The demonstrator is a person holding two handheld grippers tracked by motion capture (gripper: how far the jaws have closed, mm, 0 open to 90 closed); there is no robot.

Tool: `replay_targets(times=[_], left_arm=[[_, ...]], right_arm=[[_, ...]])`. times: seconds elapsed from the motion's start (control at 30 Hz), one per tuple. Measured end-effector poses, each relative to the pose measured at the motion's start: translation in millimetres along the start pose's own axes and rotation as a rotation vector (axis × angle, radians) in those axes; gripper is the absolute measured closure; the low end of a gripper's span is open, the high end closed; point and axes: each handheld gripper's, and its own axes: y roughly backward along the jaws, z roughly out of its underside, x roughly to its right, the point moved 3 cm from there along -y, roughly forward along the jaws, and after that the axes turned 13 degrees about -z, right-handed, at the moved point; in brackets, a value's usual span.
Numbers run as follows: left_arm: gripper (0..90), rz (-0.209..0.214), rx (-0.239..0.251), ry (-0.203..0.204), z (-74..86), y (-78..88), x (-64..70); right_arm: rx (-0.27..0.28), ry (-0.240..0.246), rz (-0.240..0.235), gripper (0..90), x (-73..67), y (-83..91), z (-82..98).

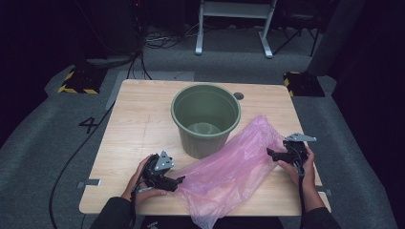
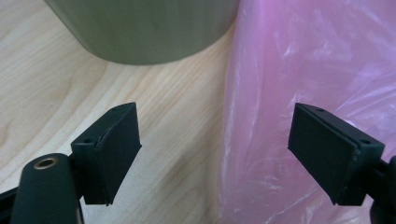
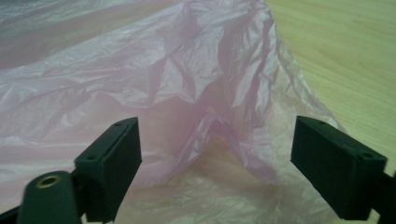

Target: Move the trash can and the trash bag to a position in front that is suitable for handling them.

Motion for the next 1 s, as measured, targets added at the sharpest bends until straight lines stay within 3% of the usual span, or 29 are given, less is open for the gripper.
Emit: replay_targets(times=[0.23, 0.43, 0.57, 0.7, 0.87, 1.0], left_arm=[[16.4, -0.002, -0.038, -0.022, 7.4, -6.5, 2.9], [16.3, -0.008, -0.057, -0.03, 10.7, -12.5, 3.1], [15.4, 0.01, -0.052, -0.022, 11.4, -14.0, 1.4], [13.1, 0.046, -0.038, -0.001, 13.2, -18.8, -4.1], [11.1, 0.048, -0.04, -0.006, 10.8, -22.5, -6.9], [11.0, 0.05, -0.04, -0.005, 9.4, -24.5, -7.9]], right_arm=[[-0.066, -0.074, 0.019, 20.3, 8.0, -3.3, 8.3], [-0.067, -0.08, 0.046, 21.5, 6.8, -3.5, 8.6], [-0.053, -0.062, 0.043, 32.4, 4.8, -4.7, 7.3], [-0.045, -0.027, 0.002, 50.1, 1.0, -6.0, 5.1], [-0.021, 0.007, -0.044, 70.5, -1.1, -7.9, 4.9], [-0.009, -0.002, -0.072, 80.0, 0.5, -8.2, 4.9]])
